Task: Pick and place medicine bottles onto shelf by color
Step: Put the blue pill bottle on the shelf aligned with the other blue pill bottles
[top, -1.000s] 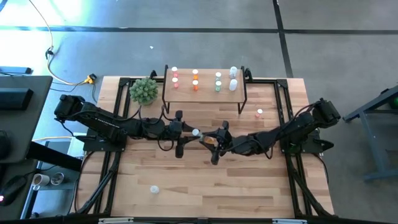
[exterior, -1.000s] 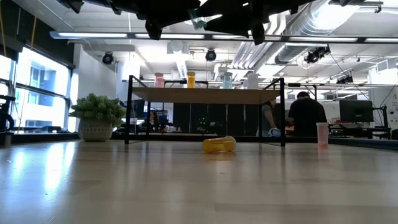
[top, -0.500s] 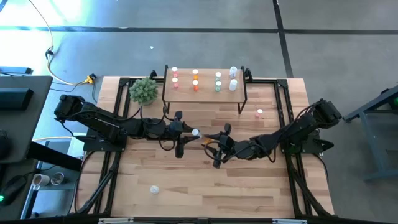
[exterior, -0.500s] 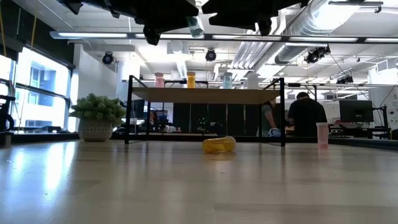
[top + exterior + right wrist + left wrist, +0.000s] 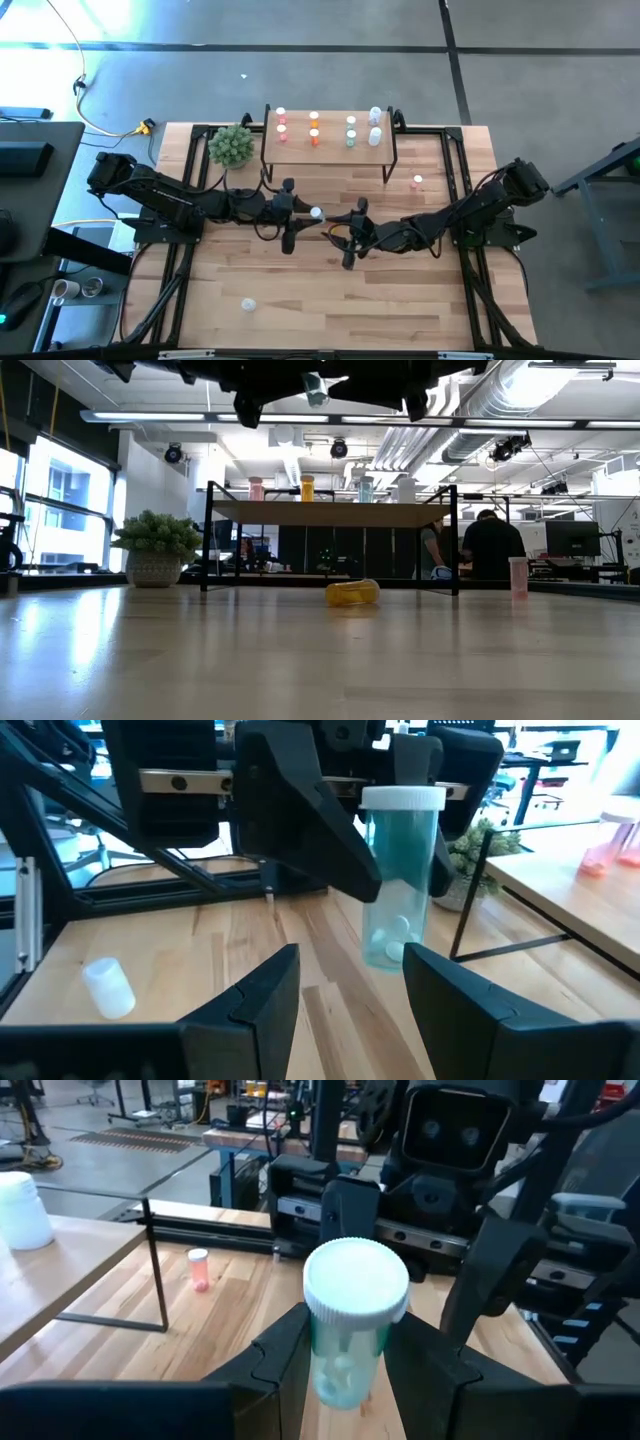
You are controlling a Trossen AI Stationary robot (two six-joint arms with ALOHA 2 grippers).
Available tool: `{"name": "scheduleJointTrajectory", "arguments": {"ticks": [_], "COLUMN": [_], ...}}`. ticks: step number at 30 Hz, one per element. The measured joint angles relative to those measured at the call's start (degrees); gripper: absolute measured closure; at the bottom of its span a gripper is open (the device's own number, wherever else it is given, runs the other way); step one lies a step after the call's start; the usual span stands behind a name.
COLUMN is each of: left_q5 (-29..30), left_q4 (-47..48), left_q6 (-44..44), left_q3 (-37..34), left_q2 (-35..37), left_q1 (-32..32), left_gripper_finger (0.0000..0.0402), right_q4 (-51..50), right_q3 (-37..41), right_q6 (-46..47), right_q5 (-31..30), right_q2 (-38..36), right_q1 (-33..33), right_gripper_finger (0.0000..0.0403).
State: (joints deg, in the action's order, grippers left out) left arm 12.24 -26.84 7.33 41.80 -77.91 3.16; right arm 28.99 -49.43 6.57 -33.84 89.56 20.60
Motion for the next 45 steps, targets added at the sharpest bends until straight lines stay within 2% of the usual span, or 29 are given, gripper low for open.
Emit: {"name": "scheduleJointTrajectory", "arguments": {"ticks": [7, 13, 22, 31, 45], "left_q5": [-1.12, -1.74, -1.28, -1.24, -1.13], "left_q4": [-0.93, -1.84, 2.22, 3.05, 3.05], "left_q6": [0.00, 0.03, -0.03, -2.11, -3.04], "left_q3": [0.00, 0.00, 0.00, 0.00, 0.00], "left_q2": [0.00, 0.02, 0.00, 0.00, 0.00], "left_q1": [0.02, 0.02, 0.00, 0.02, 0.02], "left_gripper_finger": [0.0291, 0.0291, 0.0291, 0.0291, 0.0291], "right_q4": [1.51, 2.52, 0.84, -1.98, -2.71], "right_q3": [0.00, 0.00, 0.00, 0.00, 0.00], "right_q6": [-0.54, -0.39, -1.54, -3.13, -4.13], "right_q5": [1.81, 7.52, 3.80, -0.18, -0.18], "right_q2": [0.02, 0.02, -0.38, -6.99, -14.13], "right_q1": [-0.47, -2.25, -0.47, 0.94, -1.21], "right_gripper_finger": [0.0231, 0.0231, 0.0231, 0.0231, 0.0231]}}
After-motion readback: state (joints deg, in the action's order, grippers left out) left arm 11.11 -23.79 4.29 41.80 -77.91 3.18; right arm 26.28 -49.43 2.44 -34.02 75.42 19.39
